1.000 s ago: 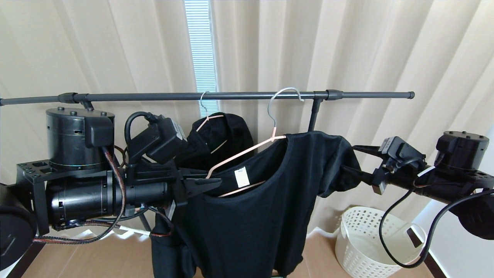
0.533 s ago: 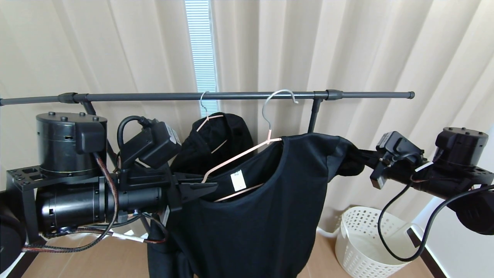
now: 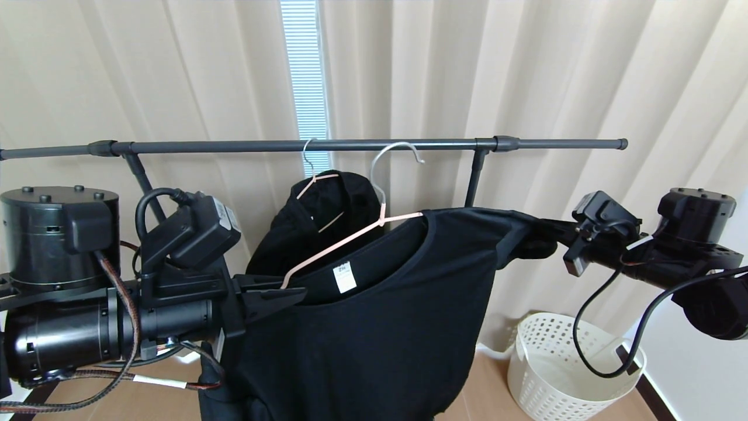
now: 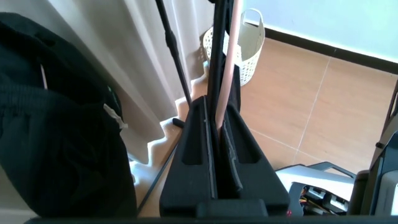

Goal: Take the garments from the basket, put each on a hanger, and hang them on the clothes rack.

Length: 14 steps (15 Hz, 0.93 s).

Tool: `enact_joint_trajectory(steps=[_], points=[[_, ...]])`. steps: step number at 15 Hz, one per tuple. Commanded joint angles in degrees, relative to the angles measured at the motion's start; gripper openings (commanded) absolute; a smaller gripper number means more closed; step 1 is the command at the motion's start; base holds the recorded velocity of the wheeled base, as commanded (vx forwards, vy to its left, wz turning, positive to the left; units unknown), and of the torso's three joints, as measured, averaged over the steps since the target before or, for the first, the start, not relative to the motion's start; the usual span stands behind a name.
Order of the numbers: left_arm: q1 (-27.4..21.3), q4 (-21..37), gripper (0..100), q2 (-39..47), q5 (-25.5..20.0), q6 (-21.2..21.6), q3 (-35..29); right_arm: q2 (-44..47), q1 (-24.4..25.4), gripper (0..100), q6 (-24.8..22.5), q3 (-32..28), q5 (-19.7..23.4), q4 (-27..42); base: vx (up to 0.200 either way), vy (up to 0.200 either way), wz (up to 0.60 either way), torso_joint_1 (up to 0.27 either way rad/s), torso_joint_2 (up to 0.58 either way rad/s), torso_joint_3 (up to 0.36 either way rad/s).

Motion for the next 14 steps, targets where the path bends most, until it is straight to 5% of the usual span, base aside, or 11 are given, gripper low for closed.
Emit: enact_joint_trajectory(steps=[1, 9, 10, 14], points=[[0.74, -0.04, 0, -1.42, 0.01, -0.01, 0.93, 0.92, -0.6, 0, 0.81, -0.85, -0.68, 0.04, 0.0, 0.0, 0.0, 0.0, 0.0, 0.0], [1.18, -0.04, 0, -1.68, 0.1, -1.42, 0.93, 0.39, 0.1, 0, 0.81, 0.99, -1.47, 0.65, 0.0, 0.0, 0.0, 0.0, 0.0, 0.0], [1.18, -0.04, 0, -1.68, 0.18, -1.77, 0.93, 0.31, 0.1, 100, 0.63, 1.43, -1.47, 0.48, 0.0, 0.0, 0.0, 0.0, 0.0, 0.0], [2.41, -0.04, 0, -0.54, 0.62, -2.56, 0.5, -2.77, 1.68, 100, -1.21, 4.33, 0.02, 0.39, 0.0, 0.0, 0.0, 0.0, 0.0, 0.0]])
